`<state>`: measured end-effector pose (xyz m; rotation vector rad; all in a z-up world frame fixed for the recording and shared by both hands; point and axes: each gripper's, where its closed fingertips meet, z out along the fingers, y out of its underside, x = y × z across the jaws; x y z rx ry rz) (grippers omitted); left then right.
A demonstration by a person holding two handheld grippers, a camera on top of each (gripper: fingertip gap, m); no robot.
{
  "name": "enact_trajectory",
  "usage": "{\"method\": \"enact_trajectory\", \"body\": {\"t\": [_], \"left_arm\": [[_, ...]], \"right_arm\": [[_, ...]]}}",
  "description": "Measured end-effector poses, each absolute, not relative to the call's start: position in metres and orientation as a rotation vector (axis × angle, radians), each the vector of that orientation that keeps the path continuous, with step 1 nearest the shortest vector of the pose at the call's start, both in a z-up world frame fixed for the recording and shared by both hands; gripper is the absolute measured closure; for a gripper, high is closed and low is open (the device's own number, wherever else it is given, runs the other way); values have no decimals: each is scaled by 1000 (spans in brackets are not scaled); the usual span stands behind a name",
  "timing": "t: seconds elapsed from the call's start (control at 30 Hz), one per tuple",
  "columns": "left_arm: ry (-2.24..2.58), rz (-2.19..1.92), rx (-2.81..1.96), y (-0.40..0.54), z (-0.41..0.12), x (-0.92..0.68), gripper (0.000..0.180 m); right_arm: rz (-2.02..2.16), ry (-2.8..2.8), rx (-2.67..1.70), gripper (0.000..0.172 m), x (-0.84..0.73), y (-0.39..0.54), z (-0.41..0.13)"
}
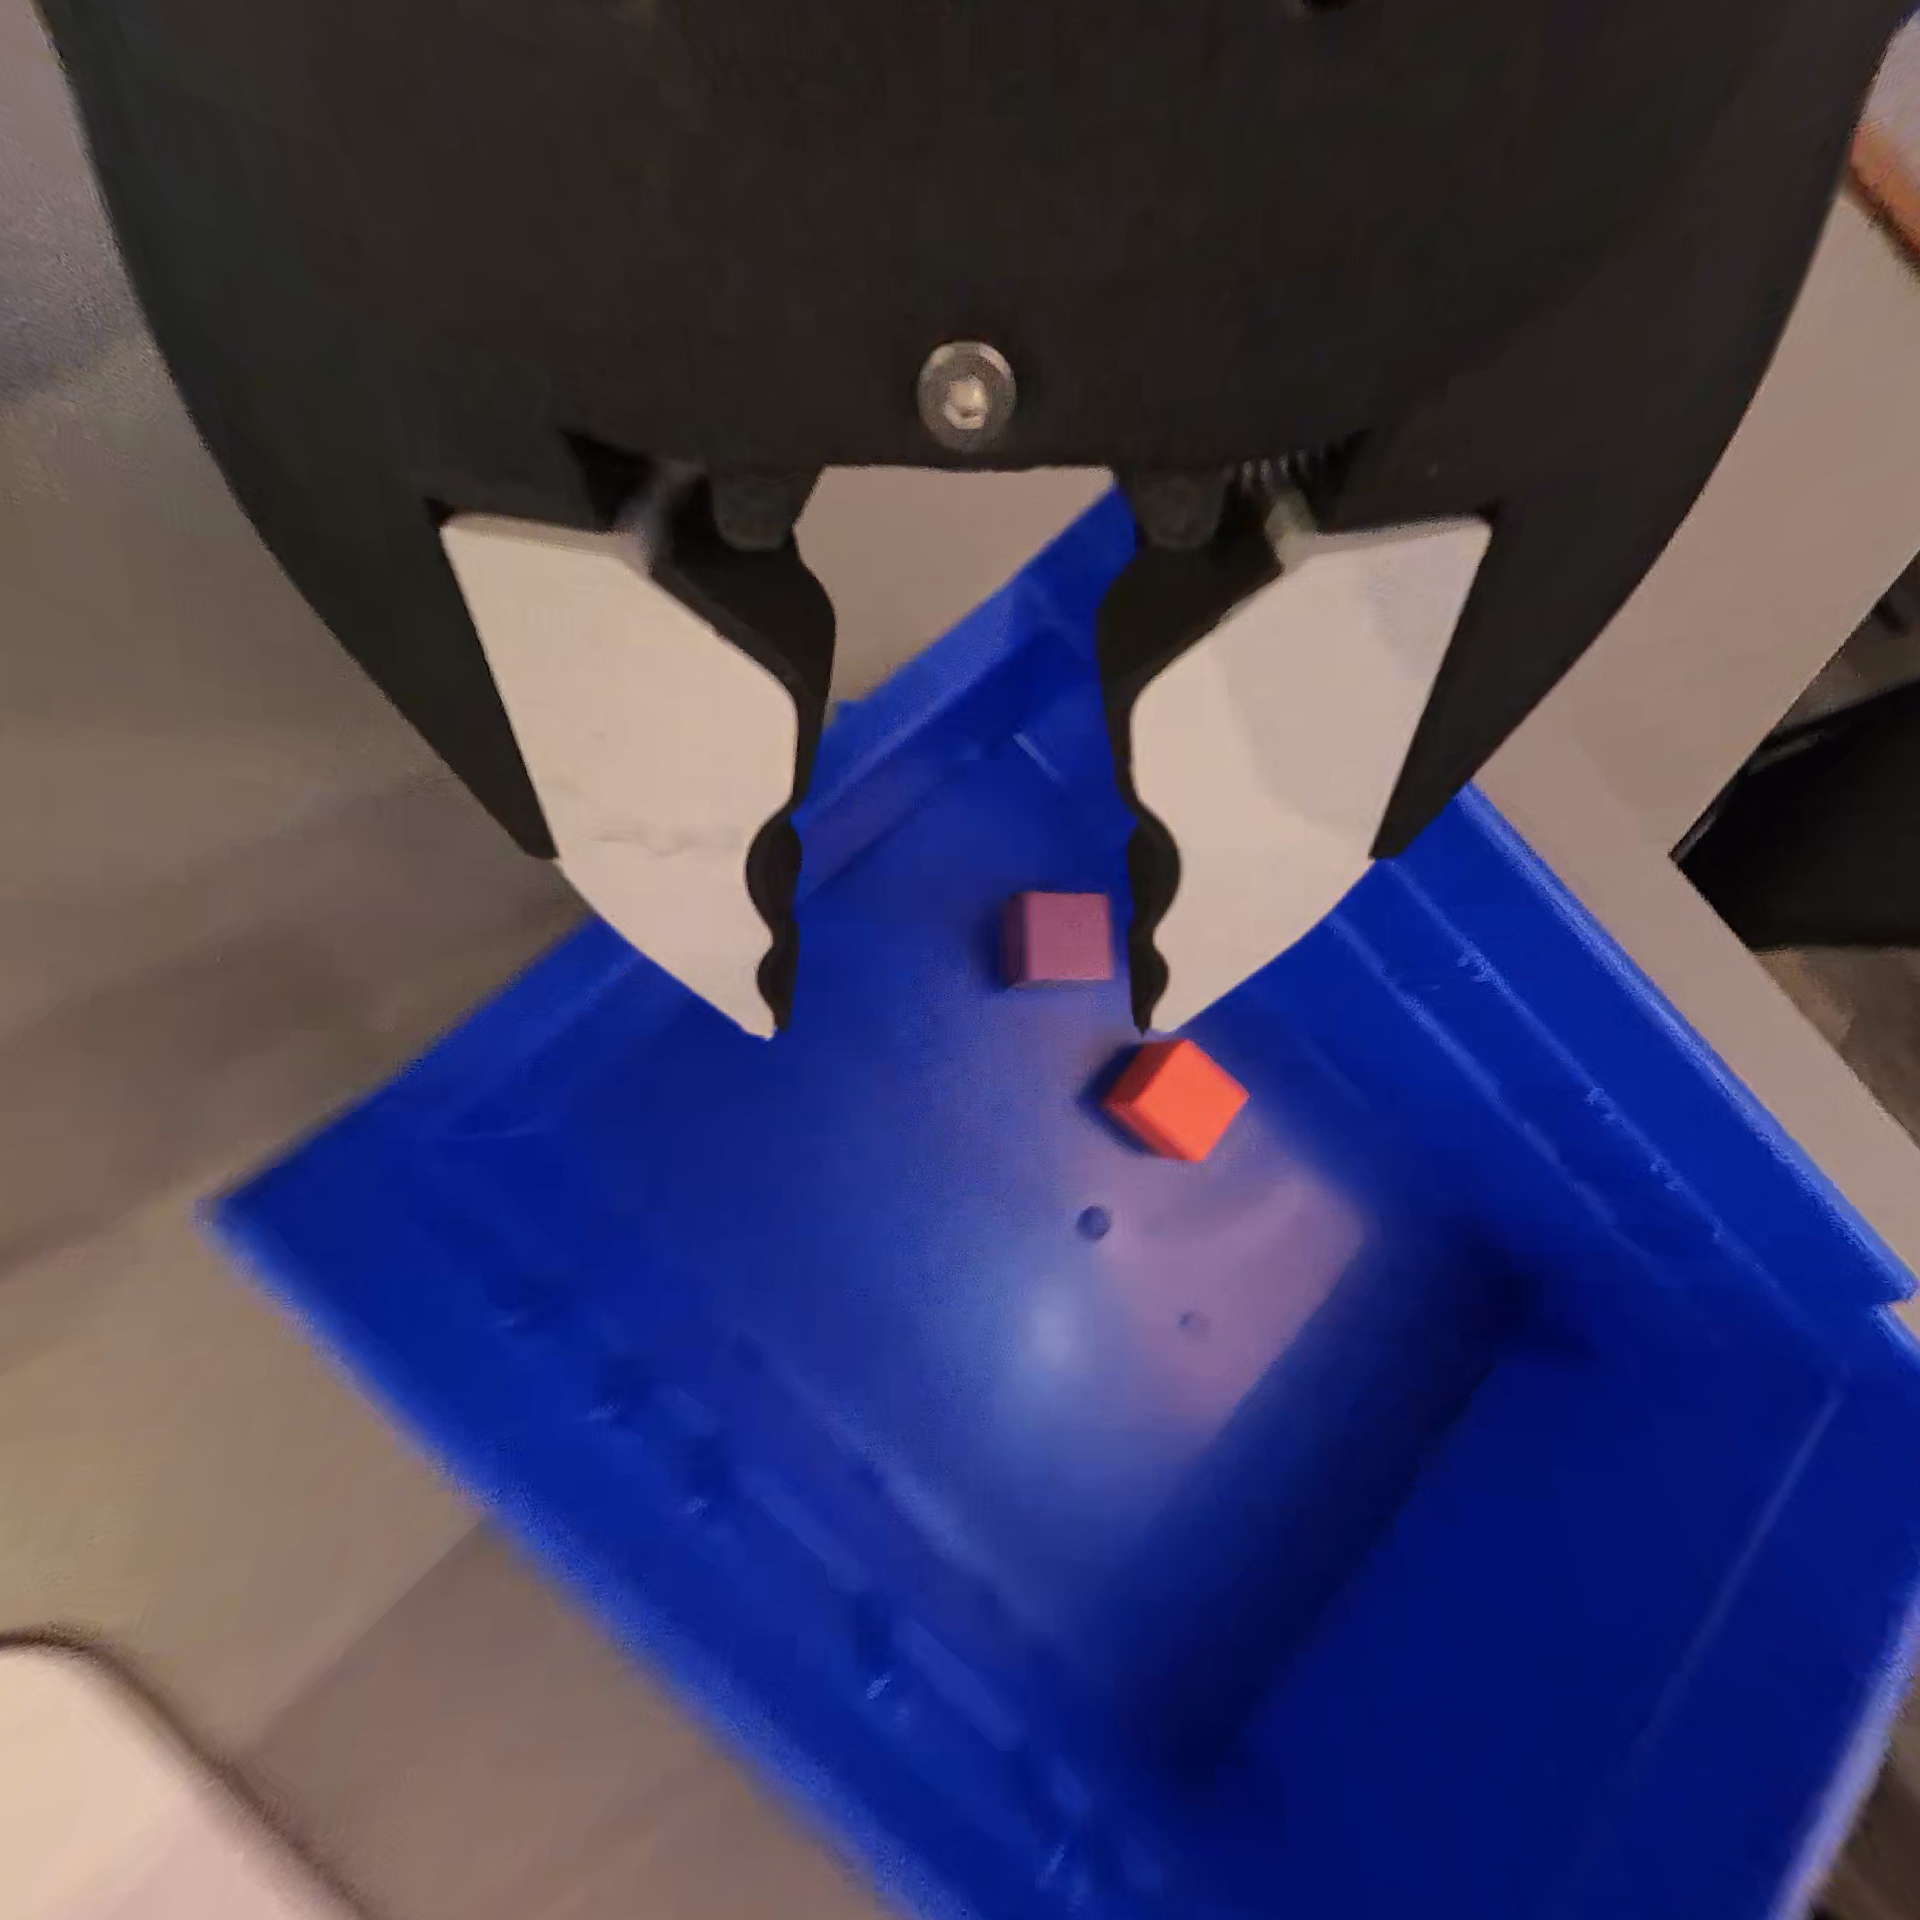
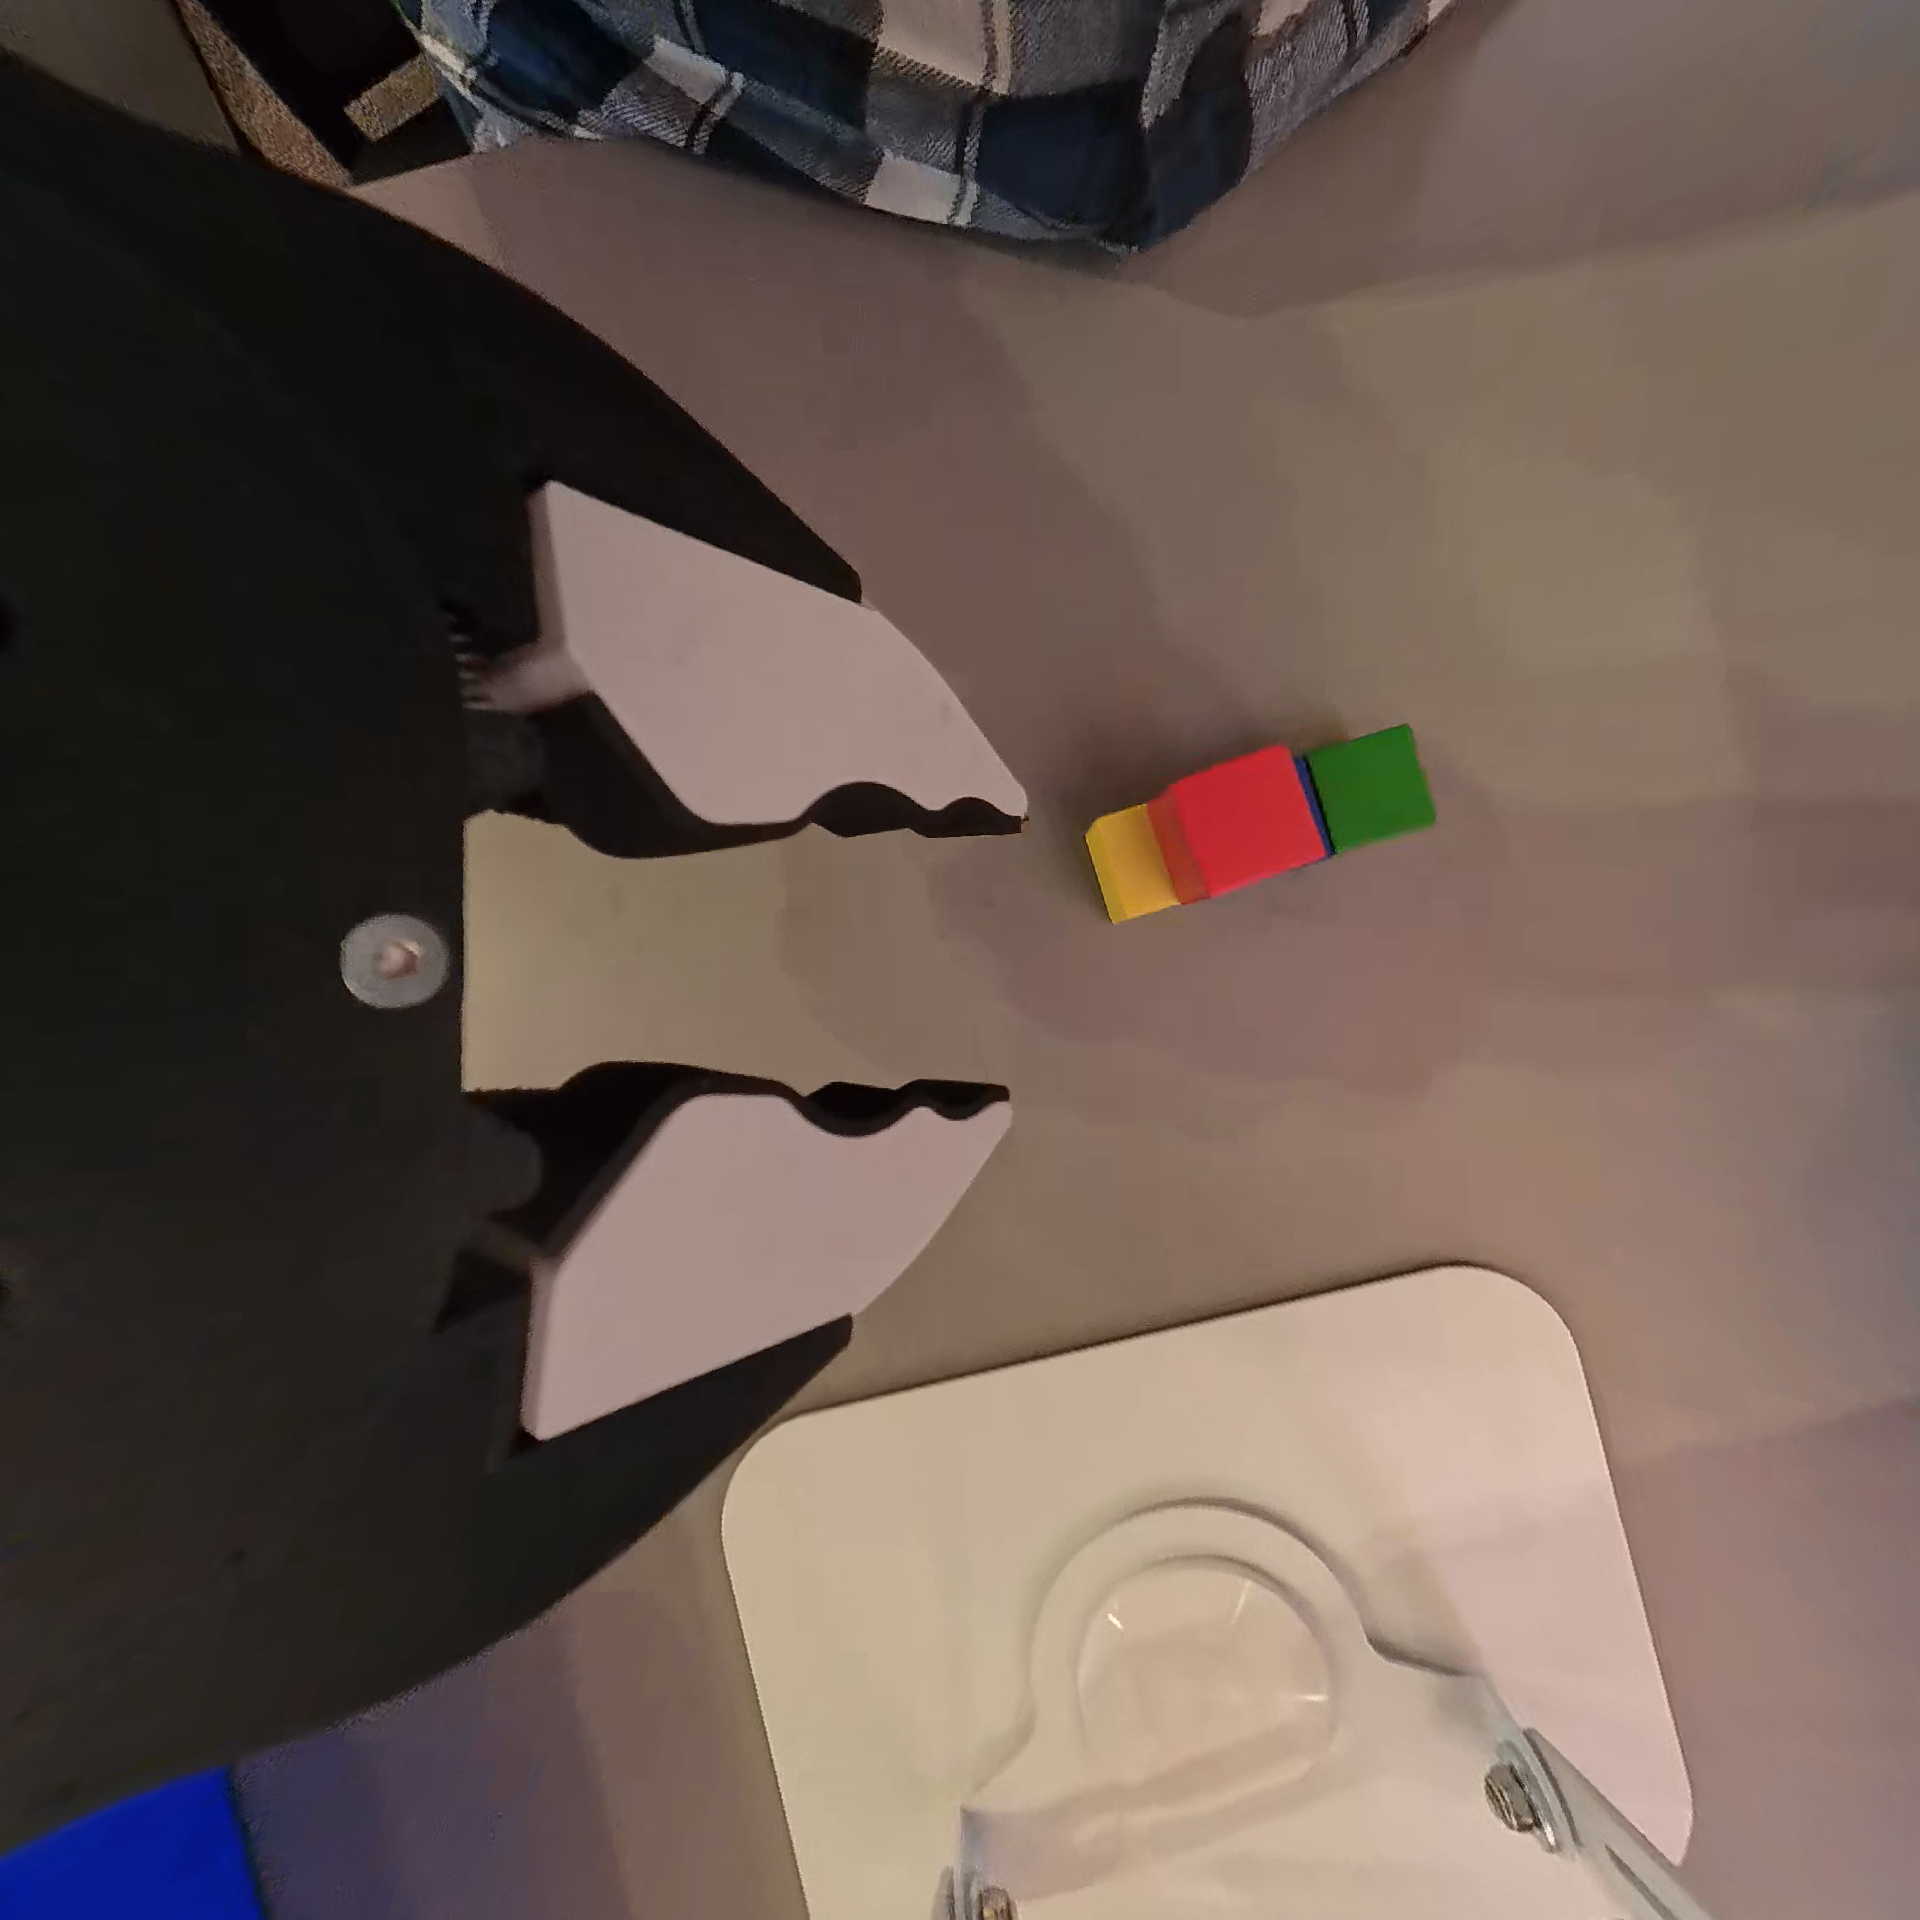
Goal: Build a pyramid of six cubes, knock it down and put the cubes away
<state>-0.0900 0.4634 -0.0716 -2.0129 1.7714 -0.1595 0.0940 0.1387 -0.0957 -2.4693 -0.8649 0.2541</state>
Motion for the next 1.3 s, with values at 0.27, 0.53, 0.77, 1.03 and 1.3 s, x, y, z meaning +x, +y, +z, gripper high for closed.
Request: {"method": "enact_trajectory", "body": {"t": [0.27,0.53,0.77,1.03,1.3], "left_arm": [[2106,176,-1947,527,-124,-89,133],[2380,381,-1894,544,-147,-90,142],[2454,508,-1848,551,-160,-93,151],[2210,-15,-1997,514,-125,-77,152],[2096,-571,-1718,378,-35,-39,152]], "right_arm": [[271,-798,-2480,128,94,126,-103],[275,-733,-2486,129,103,124,-107],[284,-724,-2483,130,104,126,-110],[286,-746,-2320,129,86,147,-78],[344,-864,-2110,130,40,182,-17]]}}
